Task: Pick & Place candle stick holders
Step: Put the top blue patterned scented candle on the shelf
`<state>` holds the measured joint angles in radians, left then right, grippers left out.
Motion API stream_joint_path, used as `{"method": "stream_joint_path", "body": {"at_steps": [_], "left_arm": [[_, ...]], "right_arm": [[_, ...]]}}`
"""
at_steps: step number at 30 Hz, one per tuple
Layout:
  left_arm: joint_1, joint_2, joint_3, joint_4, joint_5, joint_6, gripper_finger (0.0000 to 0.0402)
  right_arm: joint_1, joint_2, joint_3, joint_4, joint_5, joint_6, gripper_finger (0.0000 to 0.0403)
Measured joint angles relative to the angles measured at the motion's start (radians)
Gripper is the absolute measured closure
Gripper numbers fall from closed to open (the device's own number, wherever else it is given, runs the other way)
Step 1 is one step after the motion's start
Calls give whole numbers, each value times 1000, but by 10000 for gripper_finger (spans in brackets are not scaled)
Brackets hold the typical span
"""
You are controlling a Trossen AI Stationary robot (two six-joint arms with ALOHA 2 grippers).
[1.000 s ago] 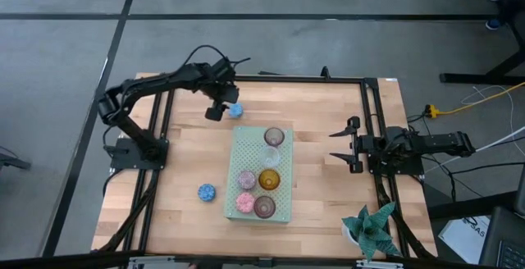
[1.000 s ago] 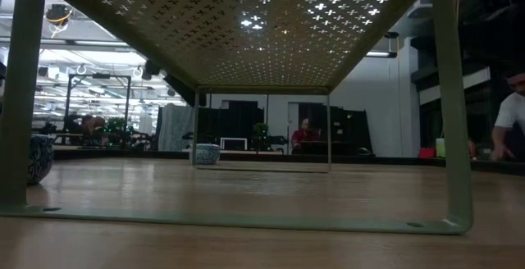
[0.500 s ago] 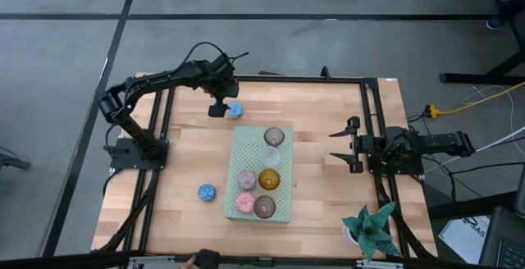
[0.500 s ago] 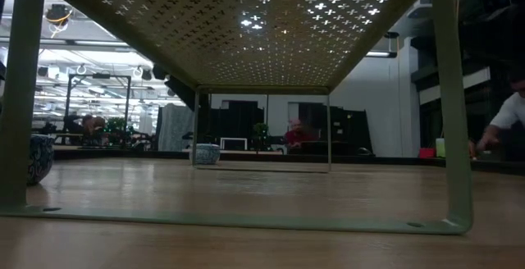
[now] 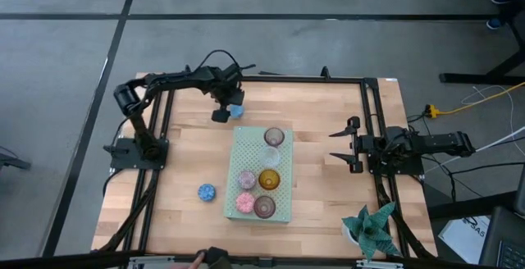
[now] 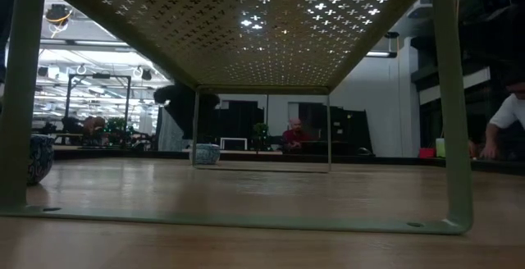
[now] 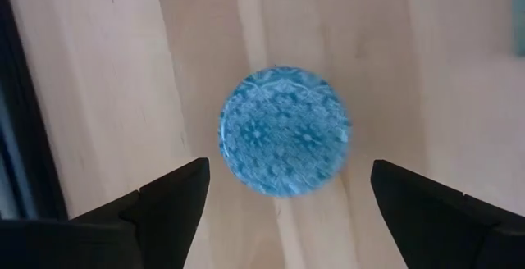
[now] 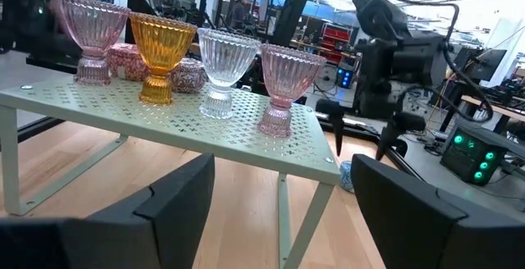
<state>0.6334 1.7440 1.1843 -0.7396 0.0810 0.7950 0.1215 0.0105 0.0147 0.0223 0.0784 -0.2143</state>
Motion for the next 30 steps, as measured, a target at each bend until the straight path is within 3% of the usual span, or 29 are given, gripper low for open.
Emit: {"method": "stream_joint_path", "body": {"at_steps": [7,19,30], "left_arm": [[1,65,0,96,0,-3,66],[-5,107,0,119,1,30,65],[-4,112,0,148,27,-1,119]], "right_arm": [[0,0,0,0,0,0,114],[0,0,0,0,0,0,114],[0,0,0,0,0,0,114]]}}
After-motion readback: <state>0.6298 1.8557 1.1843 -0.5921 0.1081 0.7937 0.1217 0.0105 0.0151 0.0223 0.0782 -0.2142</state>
